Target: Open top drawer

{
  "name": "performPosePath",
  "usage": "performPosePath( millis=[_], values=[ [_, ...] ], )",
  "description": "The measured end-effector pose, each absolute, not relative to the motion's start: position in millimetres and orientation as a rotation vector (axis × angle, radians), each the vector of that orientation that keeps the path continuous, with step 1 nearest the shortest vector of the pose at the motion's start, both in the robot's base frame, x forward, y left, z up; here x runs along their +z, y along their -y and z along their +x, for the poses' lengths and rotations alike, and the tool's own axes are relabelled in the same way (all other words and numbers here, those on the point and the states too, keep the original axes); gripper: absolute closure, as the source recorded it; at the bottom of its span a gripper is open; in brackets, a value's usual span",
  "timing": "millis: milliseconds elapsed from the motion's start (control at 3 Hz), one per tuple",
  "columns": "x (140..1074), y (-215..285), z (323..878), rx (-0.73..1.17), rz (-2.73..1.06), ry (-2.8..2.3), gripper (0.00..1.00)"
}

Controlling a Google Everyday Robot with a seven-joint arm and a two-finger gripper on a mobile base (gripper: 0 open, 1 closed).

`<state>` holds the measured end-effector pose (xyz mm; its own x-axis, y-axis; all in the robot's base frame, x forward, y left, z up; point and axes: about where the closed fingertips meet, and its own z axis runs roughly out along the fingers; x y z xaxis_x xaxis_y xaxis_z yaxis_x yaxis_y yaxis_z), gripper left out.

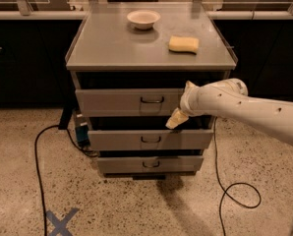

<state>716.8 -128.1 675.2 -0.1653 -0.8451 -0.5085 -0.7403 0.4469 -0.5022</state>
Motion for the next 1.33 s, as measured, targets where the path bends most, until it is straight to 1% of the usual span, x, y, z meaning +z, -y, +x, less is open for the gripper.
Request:
performPosePath(
  millis=[333, 1000, 1333],
  values=[
    [690, 119, 728, -0.176, -1.321, -1.898, 0.0],
    [637, 111, 770, -0.105, -1.377, -1.957, 0.0],
    [636, 111, 770, -0.093, -1.38, -1.965, 0.0]
  ],
)
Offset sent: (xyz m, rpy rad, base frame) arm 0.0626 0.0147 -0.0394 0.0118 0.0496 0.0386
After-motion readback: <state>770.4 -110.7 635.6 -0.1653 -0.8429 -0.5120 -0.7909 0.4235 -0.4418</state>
